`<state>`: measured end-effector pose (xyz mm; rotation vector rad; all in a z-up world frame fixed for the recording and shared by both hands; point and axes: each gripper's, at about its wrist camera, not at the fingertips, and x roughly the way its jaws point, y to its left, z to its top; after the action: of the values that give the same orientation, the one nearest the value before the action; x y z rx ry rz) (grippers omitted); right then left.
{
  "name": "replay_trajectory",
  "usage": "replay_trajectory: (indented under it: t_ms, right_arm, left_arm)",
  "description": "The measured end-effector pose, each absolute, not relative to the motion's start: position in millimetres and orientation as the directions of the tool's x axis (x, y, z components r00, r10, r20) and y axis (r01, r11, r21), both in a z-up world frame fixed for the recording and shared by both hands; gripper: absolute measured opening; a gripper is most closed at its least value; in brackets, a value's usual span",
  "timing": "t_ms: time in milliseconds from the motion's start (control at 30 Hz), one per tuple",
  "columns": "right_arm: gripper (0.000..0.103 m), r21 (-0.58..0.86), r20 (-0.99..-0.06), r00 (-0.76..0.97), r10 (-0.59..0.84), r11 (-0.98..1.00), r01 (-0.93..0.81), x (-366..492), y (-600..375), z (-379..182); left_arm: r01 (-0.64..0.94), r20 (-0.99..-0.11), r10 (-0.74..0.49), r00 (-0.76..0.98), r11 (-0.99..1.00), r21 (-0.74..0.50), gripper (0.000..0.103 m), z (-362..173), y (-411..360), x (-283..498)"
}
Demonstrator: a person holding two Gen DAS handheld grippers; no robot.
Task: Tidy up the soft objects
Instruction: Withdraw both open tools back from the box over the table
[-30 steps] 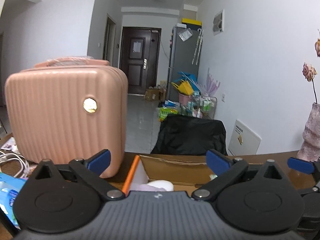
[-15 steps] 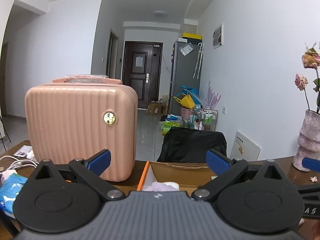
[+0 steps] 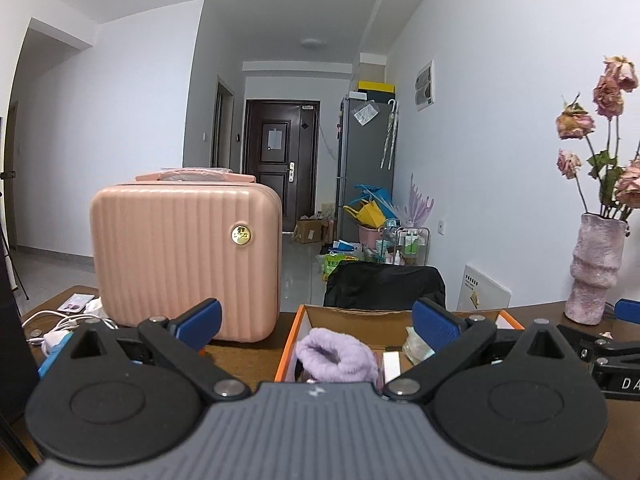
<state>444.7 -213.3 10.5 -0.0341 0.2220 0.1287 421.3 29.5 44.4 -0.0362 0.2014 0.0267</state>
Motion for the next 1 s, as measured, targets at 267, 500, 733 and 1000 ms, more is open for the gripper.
replay_trajectory:
  t_ms: [267, 500, 733, 1000]
  right_arm:
    - [0.103, 0.002, -0.197, 0.973, 0.121, 0.992, -0.123, 388, -220, 12]
    - [0.103, 0.025, -0.178, 0.978, 0.110, 0.994, -0.108, 322, -233, 7]
    - [0.103, 0.038, -0.209, 0.969, 0.133, 0.991, -0.127, 252, -247, -9]
    - [0.103, 0.027, -0.228, 0.964, 0.139, 0.990, -0.136, 180, -249, -25]
  left_arm:
    - [-0.025, -0.199, 0.019, 0.980, 0.999, -0.030, 0.103, 41, 28, 365]
    - [-0.008, -0.194, 0.003, 0.981, 1.000, -0.022, 0.103, 29, 19, 293]
    - [0.007, -0.179, -0.010, 0.984, 1.000, -0.020, 0.103, 14, 12, 218]
    - [0.003, -0.210, -0.004, 0.978, 1.000, -0.004, 0.103, -3, 10, 150]
